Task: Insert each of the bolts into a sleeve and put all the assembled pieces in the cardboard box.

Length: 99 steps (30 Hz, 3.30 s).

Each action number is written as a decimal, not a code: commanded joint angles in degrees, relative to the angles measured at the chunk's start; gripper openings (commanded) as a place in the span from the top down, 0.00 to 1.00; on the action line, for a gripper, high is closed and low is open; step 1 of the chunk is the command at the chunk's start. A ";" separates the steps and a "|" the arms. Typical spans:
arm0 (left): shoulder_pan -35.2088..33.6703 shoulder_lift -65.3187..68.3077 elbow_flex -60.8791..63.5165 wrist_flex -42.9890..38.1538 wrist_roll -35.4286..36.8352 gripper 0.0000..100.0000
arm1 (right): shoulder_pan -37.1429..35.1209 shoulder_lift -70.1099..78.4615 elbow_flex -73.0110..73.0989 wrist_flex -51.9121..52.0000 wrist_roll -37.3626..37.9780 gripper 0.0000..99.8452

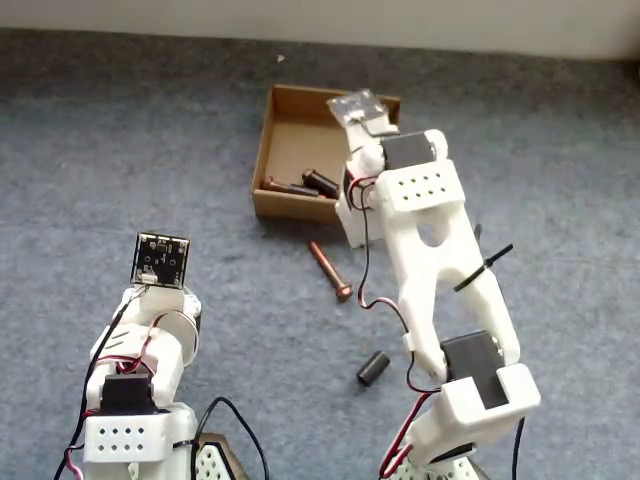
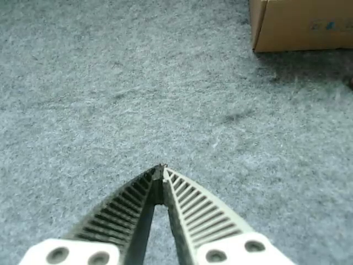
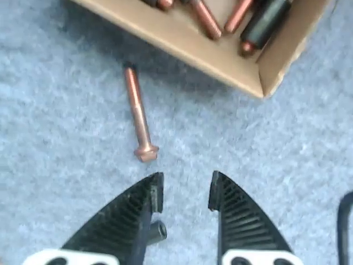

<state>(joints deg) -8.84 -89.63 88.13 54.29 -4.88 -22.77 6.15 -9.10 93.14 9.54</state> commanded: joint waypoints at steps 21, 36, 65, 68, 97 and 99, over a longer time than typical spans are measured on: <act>-0.66 -0.40 -0.22 -1.14 -0.44 0.99 | 0.66 -37.85 37.76 1.36 -0.70 0.94; -0.75 -0.40 -0.22 -1.14 -0.44 0.99 | 4.79 -59.82 60.88 -9.36 -0.70 0.95; -0.66 -0.40 -0.22 -1.32 -0.44 0.99 | -13.93 -45.23 74.42 -30.20 -34.90 0.77; -0.66 -0.40 -0.22 -1.32 -0.44 0.99 | -13.93 -36.18 70.20 -30.11 -36.66 0.77; -0.66 -0.40 -0.22 -1.32 -0.44 0.99 | -14.20 -22.64 66.33 -37.67 -28.57 1.00; -0.66 -0.40 -0.22 -1.32 -0.44 0.99 | -14.11 -22.64 66.51 -37.49 -27.87 0.99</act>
<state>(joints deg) -8.84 -89.63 88.13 54.20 -4.88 -35.96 -17.41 58.42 59.30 -21.32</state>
